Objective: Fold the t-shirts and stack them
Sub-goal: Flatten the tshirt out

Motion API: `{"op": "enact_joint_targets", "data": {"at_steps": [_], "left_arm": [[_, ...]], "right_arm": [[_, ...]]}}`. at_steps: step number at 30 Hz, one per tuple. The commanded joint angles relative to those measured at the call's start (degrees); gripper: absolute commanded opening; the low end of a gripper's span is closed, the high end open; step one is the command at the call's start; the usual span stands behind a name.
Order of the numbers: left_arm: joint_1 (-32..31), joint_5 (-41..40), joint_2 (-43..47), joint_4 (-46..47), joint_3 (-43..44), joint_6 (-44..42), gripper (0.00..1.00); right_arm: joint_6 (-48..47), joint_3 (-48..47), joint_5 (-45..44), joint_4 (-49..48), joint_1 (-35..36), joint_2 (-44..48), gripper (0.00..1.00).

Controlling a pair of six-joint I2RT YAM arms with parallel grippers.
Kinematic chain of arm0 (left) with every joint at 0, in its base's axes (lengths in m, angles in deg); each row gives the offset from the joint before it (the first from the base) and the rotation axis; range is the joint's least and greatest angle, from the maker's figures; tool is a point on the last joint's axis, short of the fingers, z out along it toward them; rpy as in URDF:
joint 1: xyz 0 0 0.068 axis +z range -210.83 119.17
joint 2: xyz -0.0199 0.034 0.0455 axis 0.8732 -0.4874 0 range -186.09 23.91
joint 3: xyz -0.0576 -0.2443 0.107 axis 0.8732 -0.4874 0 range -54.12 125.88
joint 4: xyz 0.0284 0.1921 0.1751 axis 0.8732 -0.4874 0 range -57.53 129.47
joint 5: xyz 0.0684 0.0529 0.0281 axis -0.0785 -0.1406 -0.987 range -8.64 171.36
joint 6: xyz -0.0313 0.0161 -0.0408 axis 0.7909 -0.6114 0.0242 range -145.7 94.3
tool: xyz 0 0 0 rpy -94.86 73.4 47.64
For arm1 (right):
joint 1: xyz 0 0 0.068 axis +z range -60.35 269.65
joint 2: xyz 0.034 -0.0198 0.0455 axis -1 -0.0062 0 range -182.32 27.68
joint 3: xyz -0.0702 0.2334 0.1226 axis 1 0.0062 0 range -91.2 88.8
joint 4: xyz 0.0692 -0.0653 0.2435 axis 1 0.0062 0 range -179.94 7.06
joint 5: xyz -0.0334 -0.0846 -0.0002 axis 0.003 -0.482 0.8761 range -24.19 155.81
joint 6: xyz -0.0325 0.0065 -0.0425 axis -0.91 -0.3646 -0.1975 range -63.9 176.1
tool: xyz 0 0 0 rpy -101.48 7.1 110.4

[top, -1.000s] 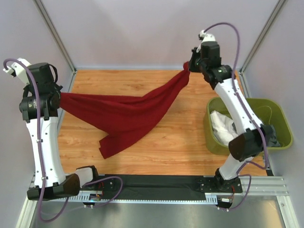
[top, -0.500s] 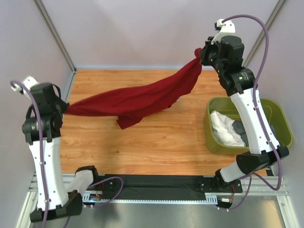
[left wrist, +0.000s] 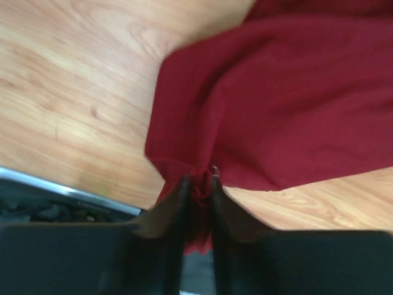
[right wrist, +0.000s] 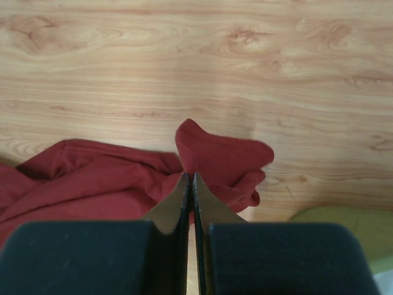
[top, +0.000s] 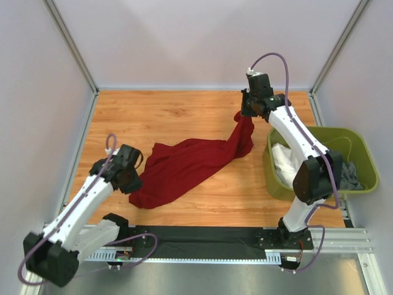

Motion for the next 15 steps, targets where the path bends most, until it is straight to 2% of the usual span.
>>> {"op": "enact_joint_targets", "data": {"at_steps": [1,2,3,5,8,9,11,12,13,15], "left_arm": [[-6.88,-3.37,-8.88,-2.61,2.19,4.98,0.32],[-7.94,-5.30,-11.86,-2.88,3.77,5.25,0.47],[-8.64,-6.37,-12.85,-3.41,5.00,5.17,0.75],[-8.56,-11.37,-14.26,-4.55,11.20,4.21,0.97],[-8.56,-19.20,-16.28,-4.66,22.74,-2.10,1.00],[-8.48,-19.12,-17.07,1.45,24.68,-6.48,0.99],[-6.56,-16.06,-21.72,7.28,28.47,-13.71,0.96],[-5.32,-13.52,-24.09,11.75,29.44,-14.77,0.95],[-4.09,-8.62,-29.68,13.10,30.49,-15.22,0.94],[-1.11,-4.20,-36.03,15.21,34.35,-15.22,0.92]], "right_arm": [[2.13,-1.06,0.80,-1.36,0.57,-1.05,0.00],[2.13,-0.97,0.62,-1.18,0.74,-1.58,0.00],[2.13,-0.80,0.45,-1.01,0.92,-1.76,0.00],[1.78,-0.71,0.01,-0.40,1.01,-1.67,0.00],[1.07,-0.36,-0.26,-0.30,1.01,-0.80,0.00],[0.90,-0.27,-0.43,-0.56,0.92,-0.71,0.00],[0.90,-0.09,-0.70,-0.83,0.92,-0.71,0.00],[0.98,-0.18,-0.70,-0.92,1.01,-0.88,0.00],[0.98,-0.27,-0.70,-0.92,0.92,-1.06,0.00],[1.34,-0.18,-0.61,-0.74,1.01,-1.15,0.00]]}}
